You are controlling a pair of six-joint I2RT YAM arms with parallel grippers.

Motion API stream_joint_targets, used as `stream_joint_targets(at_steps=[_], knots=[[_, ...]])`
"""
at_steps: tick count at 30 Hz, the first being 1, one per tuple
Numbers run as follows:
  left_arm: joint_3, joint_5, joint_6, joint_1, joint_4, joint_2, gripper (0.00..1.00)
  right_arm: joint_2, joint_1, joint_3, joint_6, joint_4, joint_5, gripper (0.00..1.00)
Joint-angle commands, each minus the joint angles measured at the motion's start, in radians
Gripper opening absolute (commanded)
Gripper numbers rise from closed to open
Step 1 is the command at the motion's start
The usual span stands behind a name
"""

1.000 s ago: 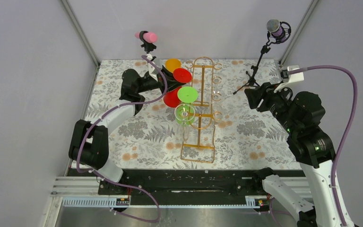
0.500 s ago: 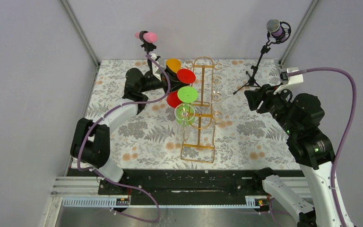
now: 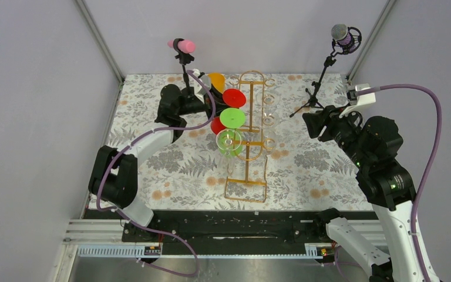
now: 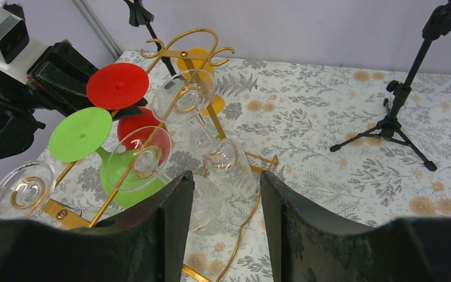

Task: Place the wine glass upside down on the wine glass rack
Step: Turn the wine glass upside down at the wine rack.

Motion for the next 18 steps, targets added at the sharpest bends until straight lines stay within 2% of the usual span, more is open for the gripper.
stream_joint_targets(at_steps=[1, 6, 11, 18], knots=[[0.02, 0.035, 0.035, -0.004, -0.034, 0.008, 0.14, -0.009, -0.006, -0.002, -0.013, 0.035, -0.016, 0.54], [0.021, 0.013, 0.052, -0.002, -0.077, 0.0, 0.31, -0.01, -0.006, -0.005, -0.013, 0.035, -0.016, 0.54], [0.039, -0.023, 0.147, 0.008, -0.239, -0.032, 0.42, -0.017, -0.006, -0.015, -0.013, 0.034, -0.013, 0.54], [0.013, -0.075, 0.178, 0.071, -0.282, -0.09, 0.48, -0.011, -0.006, -0.006, -0.013, 0.034, -0.013, 0.54]])
